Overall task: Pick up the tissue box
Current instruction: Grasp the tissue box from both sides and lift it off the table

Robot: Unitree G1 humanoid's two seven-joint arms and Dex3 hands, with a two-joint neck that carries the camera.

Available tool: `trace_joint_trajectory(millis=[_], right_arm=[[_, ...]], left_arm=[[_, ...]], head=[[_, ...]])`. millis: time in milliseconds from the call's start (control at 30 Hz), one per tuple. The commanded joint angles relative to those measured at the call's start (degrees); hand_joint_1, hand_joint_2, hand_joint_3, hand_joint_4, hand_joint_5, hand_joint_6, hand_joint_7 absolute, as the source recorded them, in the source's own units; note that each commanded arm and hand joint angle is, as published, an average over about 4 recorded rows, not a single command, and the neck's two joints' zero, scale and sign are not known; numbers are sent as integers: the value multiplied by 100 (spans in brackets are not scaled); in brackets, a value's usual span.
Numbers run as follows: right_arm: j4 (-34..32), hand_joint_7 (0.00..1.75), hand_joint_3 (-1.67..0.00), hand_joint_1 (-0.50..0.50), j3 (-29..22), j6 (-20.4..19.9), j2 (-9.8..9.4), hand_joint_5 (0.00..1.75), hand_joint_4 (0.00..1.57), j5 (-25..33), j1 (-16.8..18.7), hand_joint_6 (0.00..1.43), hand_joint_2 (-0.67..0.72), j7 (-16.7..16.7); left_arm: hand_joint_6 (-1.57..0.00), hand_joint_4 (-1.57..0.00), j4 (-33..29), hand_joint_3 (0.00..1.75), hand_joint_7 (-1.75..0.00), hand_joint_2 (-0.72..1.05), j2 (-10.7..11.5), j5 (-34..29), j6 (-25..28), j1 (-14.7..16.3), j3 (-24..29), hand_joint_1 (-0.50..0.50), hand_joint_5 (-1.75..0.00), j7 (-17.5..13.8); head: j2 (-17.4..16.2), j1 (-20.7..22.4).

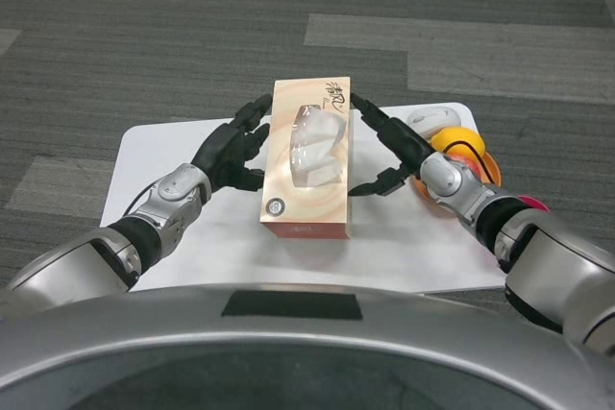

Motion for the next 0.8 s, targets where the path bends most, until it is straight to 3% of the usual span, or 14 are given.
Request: trace_joint_trajectory(millis=[33, 800], right_arm=[[-306, 0, -48, -46, -49, -81, 223, 0, 0, 29, -137, 0, -54, 63], [-565, 0, -48, -46, -238, -77, 162, 0, 0, 29, -137, 0, -54, 94]], left_arm=[[0, 0, -399, 17, 0, 105, -160, 8, -93, 7, 23, 50, 0, -222], [0, 0, -1220, 17, 0, 105, -77, 8, 25, 170, 225, 50, 0, -222]], head=[[1, -1], [50, 21]])
